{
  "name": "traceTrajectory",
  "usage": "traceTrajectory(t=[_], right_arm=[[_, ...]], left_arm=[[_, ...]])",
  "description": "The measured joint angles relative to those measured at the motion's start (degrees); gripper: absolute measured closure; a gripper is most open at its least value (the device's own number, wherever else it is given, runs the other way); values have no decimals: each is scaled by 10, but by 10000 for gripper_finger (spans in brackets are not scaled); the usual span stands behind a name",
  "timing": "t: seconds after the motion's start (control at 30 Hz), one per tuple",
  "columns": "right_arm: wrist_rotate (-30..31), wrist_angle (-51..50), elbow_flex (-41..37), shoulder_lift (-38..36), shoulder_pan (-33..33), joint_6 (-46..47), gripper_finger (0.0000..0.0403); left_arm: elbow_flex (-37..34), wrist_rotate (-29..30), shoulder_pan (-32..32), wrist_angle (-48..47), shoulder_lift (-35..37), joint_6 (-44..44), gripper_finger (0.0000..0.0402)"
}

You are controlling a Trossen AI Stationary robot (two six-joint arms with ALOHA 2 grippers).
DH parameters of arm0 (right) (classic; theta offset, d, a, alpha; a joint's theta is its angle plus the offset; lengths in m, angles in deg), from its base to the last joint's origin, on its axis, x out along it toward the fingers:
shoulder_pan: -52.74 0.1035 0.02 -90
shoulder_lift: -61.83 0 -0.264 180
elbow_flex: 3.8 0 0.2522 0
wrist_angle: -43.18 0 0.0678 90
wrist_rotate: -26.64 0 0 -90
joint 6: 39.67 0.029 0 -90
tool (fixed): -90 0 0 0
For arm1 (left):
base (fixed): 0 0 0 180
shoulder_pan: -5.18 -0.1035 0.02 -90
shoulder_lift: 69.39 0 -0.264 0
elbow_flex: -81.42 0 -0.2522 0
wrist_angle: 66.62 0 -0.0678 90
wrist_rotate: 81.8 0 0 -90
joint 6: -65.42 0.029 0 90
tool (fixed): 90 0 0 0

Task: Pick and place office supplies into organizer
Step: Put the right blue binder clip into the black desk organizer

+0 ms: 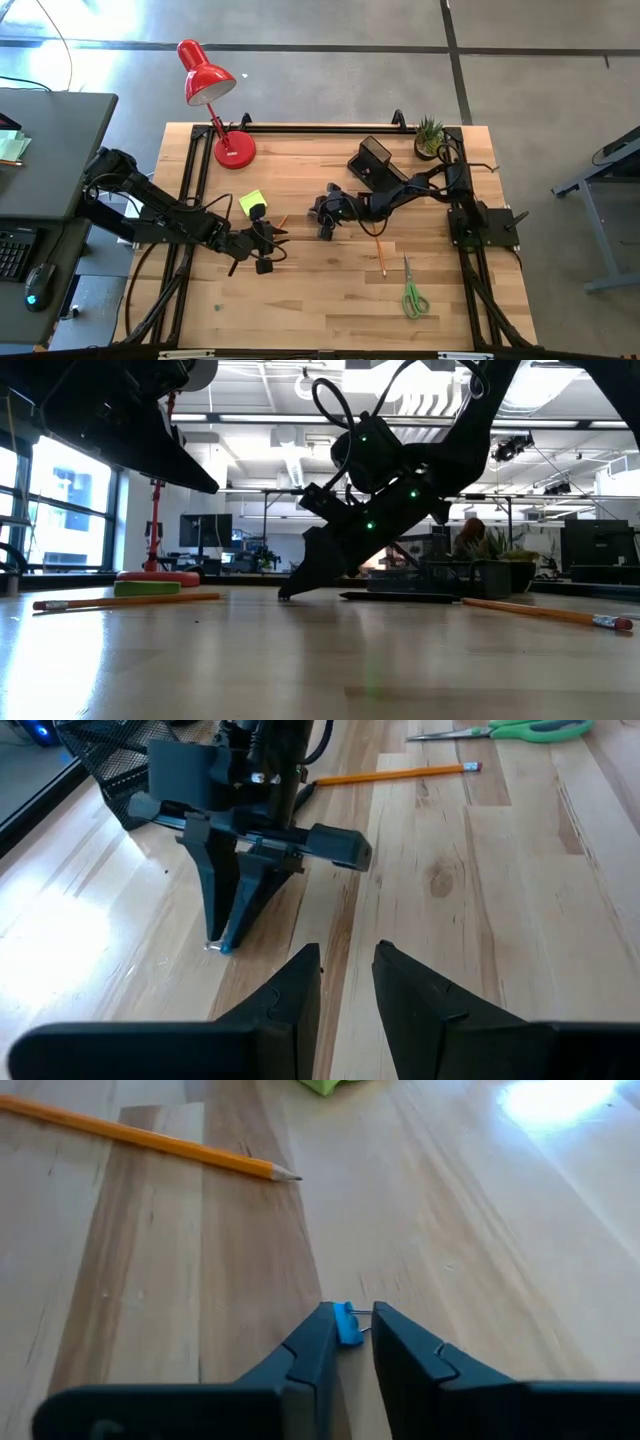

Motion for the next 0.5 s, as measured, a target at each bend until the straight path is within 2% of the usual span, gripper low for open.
traceTrajectory(t=[0.2, 0.5], right_arm=[[-12, -2, 1, 0, 3, -11, 397], [-10, -9, 1, 0, 11, -28, 400]], left_arm=[[0, 0, 0, 0, 0, 0, 316], [0, 0, 0, -1, 0, 0, 316]])
